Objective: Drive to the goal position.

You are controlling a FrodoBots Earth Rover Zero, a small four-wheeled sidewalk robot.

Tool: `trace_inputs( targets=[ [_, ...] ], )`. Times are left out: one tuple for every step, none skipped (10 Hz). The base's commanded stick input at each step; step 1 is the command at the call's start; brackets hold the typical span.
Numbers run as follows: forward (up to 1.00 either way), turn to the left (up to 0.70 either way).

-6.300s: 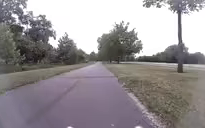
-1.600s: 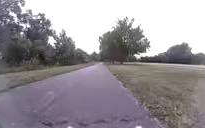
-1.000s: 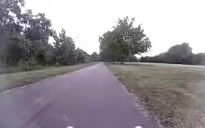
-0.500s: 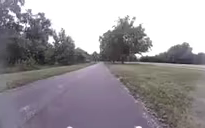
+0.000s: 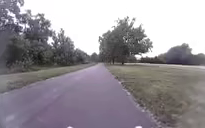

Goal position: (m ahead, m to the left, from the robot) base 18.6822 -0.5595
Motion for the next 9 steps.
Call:
trace_inputs(
  targets=[
    [0.68, 0.00],
    [0.68, 0.00],
    [0.68, 0.00],
    [0.68, 0.00],
    [0.68, 0.00],
    [0.68, 0.00],
    [0.68, 0.00],
    [0.68, 0.05],
    [0.68, 0.11]
  ],
)
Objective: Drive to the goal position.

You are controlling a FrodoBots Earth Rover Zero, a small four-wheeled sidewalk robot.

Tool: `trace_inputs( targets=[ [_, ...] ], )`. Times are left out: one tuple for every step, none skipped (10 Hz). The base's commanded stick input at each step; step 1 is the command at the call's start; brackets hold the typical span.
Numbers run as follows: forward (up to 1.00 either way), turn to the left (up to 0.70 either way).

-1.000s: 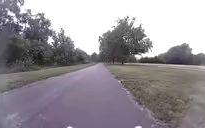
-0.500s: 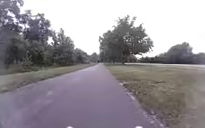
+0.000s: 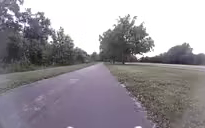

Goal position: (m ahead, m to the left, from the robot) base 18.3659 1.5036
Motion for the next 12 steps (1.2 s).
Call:
trace_inputs(
  targets=[
    [0.68, 0.01],
    [0.68, 0.00],
    [0.68, 0.00],
    [0.68, 0.00],
    [0.68, 0.00],
    [0.68, 0.00],
    [0.68, 0.00],
    [0.68, 0.00],
    [0.68, 0.00],
    [0.68, 0.00],
    [0.68, 0.00],
    [0.68, 0.00]
  ],
)
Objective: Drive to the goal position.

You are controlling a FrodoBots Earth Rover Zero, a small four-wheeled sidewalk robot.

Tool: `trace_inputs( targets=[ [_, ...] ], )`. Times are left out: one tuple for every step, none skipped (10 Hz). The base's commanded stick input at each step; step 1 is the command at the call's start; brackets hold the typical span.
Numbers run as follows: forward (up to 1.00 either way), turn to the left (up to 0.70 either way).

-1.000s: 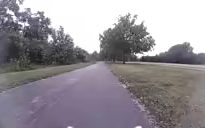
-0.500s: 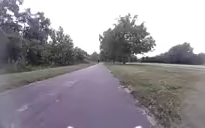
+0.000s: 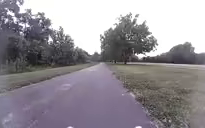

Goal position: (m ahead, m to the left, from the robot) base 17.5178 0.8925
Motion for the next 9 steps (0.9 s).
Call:
trace_inputs(
  targets=[
    [0.68, 0.00],
    [0.68, 0.00],
    [0.68, 0.00],
    [0.68, 0.00],
    [0.68, 0.00],
    [0.68, 0.00],
    [0.68, 0.00],
    [0.68, 0.00],
    [0.68, 0.00]
  ],
)
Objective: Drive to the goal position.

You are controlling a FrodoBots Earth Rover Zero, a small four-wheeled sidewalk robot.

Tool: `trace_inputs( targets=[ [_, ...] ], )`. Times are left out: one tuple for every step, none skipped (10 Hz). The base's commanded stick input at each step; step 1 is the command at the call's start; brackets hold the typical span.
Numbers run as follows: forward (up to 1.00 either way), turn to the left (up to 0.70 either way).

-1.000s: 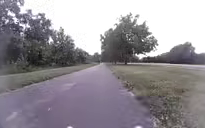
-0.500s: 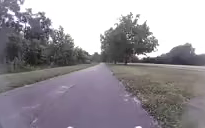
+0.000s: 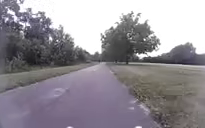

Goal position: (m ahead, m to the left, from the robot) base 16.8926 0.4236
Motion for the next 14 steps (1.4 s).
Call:
trace_inputs(
  targets=[
    [0.68, 0.00],
    [0.68, 0.00],
    [0.68, 0.00],
    [0.68, 0.00],
    [0.68, 0.00],
    [0.68, 0.00],
    [0.68, 0.00],
    [0.68, 0.00],
    [0.68, 0.00],
    [0.68, 0.00],
    [0.68, 0.00],
    [0.68, 0.00],
    [0.68, 0.00],
    [0.68, 0.00]
  ],
)
